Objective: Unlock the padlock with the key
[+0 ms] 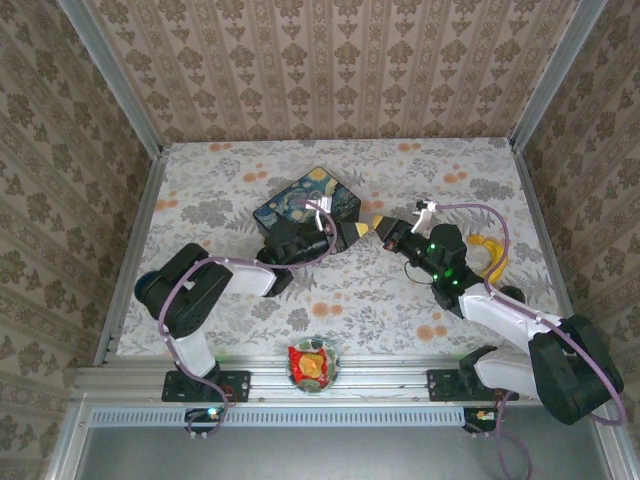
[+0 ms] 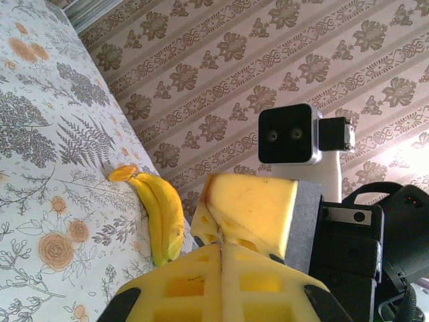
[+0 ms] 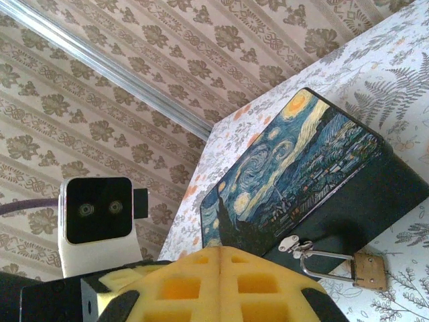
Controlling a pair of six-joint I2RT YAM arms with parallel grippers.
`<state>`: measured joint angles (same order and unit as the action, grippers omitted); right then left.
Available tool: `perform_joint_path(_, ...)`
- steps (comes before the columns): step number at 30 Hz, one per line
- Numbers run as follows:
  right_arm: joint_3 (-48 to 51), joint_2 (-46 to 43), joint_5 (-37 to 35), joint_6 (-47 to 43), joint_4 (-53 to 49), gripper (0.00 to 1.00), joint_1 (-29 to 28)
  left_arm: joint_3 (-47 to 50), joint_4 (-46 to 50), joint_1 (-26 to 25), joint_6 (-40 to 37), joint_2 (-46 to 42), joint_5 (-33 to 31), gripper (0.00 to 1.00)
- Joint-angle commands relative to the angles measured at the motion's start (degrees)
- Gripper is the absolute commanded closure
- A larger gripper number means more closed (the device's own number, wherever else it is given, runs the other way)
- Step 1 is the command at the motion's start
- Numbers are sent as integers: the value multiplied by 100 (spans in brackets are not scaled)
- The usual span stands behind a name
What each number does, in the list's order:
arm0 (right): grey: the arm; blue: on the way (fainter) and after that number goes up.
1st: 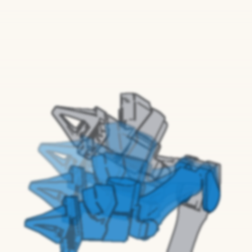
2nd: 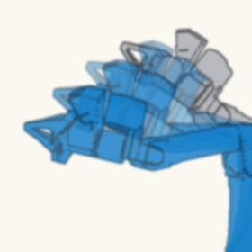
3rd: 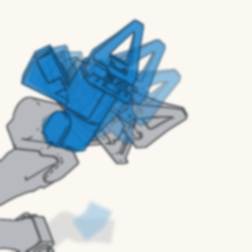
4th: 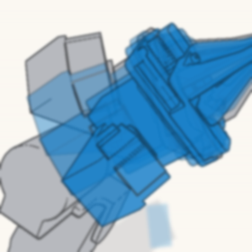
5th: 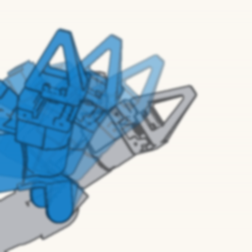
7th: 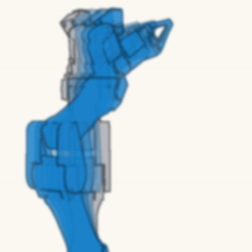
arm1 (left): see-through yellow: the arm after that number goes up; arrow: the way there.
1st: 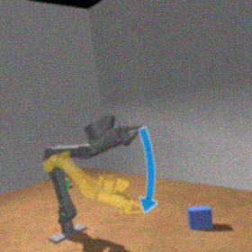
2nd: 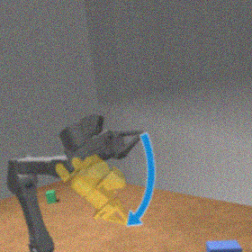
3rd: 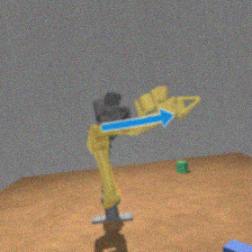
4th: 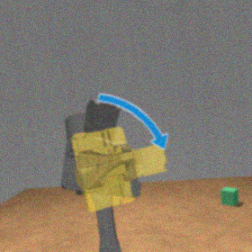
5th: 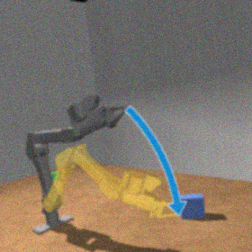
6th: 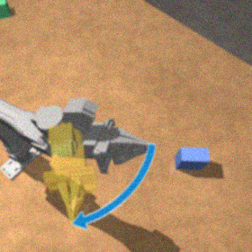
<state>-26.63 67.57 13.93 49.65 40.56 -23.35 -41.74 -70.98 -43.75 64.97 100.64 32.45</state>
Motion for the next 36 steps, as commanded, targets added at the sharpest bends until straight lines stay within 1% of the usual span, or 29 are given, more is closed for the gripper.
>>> perform_joint_path(1, -9, -121, 121, -79, -150, 99, 23, 16, -9, 152, -55, -367, 236, 100)
perform_joint_path(3, -33, -147, 201, -102, -175, 91, 34, 10, 438, 205, -263, -555, 370, 100)
perform_joint_path(5, -69, -181, 249, -134, -260, 85, 57, -23, 1033, 210, -597, -791, 403, 100)
perform_joint_path(6, -83, -196, 275, -160, -286, 82, 67, -55, 1395, 209, -799, -914, 581, 100)
perform_joint_path(7, -94, -200, 299, -165, -306, 80, 75, -86, 1736, 209, -983, -1033, 625, 100)
perform_joint_path(10, -96, -224, 350, -183, -318, 73, 102, -202, 2722, 233, -1574, -1408, 738, 100)
perform_joint_path(12, -112, -306, 404, -265, -439, 68, 152, -403, 3840, 310, -2182, -1720, 853, 100)
perform_joint_path(13, -139, -366, 461, -352, -561, 60, 176, -590, 4510, 339, -2501, -1873, 892, 100)
perform_joint_path(14, -186, -436, 533, -482, -744, 56, 203, -822, 5401, 356, -3026, -2046, 883, 100)
perform_joint_path(15, -218, -510, 645, -649, -874, 56, 217, -1081, 6329, 350, -3581, -2199, 821, 100)
perform_joint_path(17, -267, -640, 999, -976, -1087, 57, 250, -1552, 7608, 336, -4424, -2402, 659, 100)
perform_joint_path(18, -296, -701, 1278, -1160, -1158, 57, 259, -1726, 8058, 341, -4712, -2482, 664, 100)
perform_joint_path(20, -349, -790, 1701, -1431, -1313, 56, 270, -1971, 8657, 364, -5084, -2556, 741, 100)
perform_joint_path(23, -432, -824, 2396, -1669, -1341, 56, 270, -2168, 9042, 374, -5404, -2548, 1100, 100)
perform_joint_path(27, -483, -755, 3168, -1663, -970, 55, 261, -2352, 9302, 371, -5696, -2512, 1527, 100)
perform_joint_path(32, -514, -696, 3511, -1592, -700, 57, 211, -2461, 9448, 370, -5842, -2542, 1581, 100)
perform_joint_path(36, -621, -563, 3665, -1639, -622, 58, -11, -2438, 9337, 371, -5798, -2499, 1624, 100)
